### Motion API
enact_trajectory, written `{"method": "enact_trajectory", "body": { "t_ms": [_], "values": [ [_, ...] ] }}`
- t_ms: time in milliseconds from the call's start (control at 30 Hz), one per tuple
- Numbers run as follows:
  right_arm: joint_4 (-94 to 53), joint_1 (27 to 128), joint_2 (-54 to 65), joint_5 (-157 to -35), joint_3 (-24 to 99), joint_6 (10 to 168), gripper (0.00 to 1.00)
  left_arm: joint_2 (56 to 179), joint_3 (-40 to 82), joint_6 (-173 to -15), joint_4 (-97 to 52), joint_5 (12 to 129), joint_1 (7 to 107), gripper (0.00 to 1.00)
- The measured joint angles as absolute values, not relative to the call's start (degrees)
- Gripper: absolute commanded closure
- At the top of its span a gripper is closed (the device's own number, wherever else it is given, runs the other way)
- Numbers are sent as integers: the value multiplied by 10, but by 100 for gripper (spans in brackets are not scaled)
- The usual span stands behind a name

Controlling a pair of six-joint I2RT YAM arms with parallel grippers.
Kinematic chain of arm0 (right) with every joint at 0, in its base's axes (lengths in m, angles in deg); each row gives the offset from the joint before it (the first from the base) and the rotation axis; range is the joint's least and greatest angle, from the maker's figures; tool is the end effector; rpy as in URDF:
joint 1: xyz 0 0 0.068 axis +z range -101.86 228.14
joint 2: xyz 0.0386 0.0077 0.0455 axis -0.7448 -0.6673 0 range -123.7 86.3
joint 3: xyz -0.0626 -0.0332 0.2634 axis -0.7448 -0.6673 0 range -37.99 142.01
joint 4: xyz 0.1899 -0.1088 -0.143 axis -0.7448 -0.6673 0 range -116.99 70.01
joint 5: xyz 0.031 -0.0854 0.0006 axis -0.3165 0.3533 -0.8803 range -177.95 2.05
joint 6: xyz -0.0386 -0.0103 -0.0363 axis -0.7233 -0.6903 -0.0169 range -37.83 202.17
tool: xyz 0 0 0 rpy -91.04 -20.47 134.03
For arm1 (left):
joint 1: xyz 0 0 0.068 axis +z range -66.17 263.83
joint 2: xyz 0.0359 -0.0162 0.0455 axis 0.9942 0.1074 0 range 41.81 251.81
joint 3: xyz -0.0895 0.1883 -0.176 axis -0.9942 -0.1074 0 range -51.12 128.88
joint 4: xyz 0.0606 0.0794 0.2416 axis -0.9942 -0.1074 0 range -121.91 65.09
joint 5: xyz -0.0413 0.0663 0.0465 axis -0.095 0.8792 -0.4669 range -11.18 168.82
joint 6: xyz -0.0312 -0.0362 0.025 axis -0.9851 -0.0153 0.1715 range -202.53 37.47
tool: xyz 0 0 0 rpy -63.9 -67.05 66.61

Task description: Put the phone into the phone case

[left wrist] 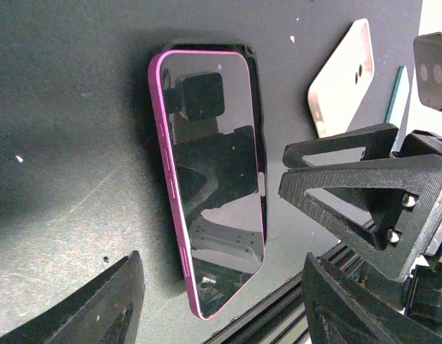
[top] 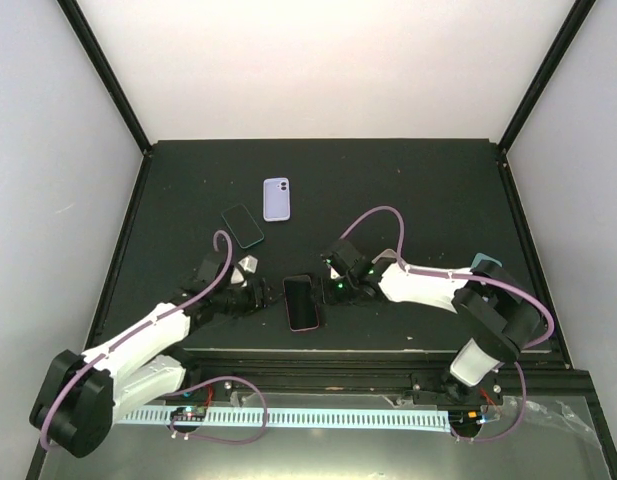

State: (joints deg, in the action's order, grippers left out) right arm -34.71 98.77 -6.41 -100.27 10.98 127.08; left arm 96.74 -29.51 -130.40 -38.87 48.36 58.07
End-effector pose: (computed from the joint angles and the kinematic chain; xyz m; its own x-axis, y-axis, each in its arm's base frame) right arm 0.1893 0.2428 0.1585 -0.9660 -0.0899 -0.2423 -0.2034 0.8429 0.4982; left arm 0.1515 -0.0931 0.1683 -0.9514 -0.2506 -0.1788 -0.0316 0.6573 -0.7529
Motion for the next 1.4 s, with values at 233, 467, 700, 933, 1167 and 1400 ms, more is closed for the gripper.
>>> {"method": "enact_trajectory", "body": {
  "t_ms": [233, 467, 700, 933, 1167, 1400],
  "values": [
    [-319, 983, -67, -1023, 83, 1247, 58, 1012, -297, -1332, -342, 500, 550, 45],
    [-286, 983, -75, -1042, 69, 1242, 67, 1076, -302, -1340, -302, 512, 522, 53],
    [-268, 983, -76, -1053, 56, 1245, 78, 1129, -297, -1340, -293, 531, 500, 69],
    [-225, 981, -76, -1070, 33, 1260, 78, 1134, -287, -1339, -285, 550, 488, 81],
    [-192, 979, -76, -1081, 17, 1278, 78, 1146, -272, -1337, -283, 565, 481, 84],
    [-164, 978, -76, -1082, 4, 1302, 80, 1175, -254, -1336, -297, 568, 477, 86]
  ]
}}
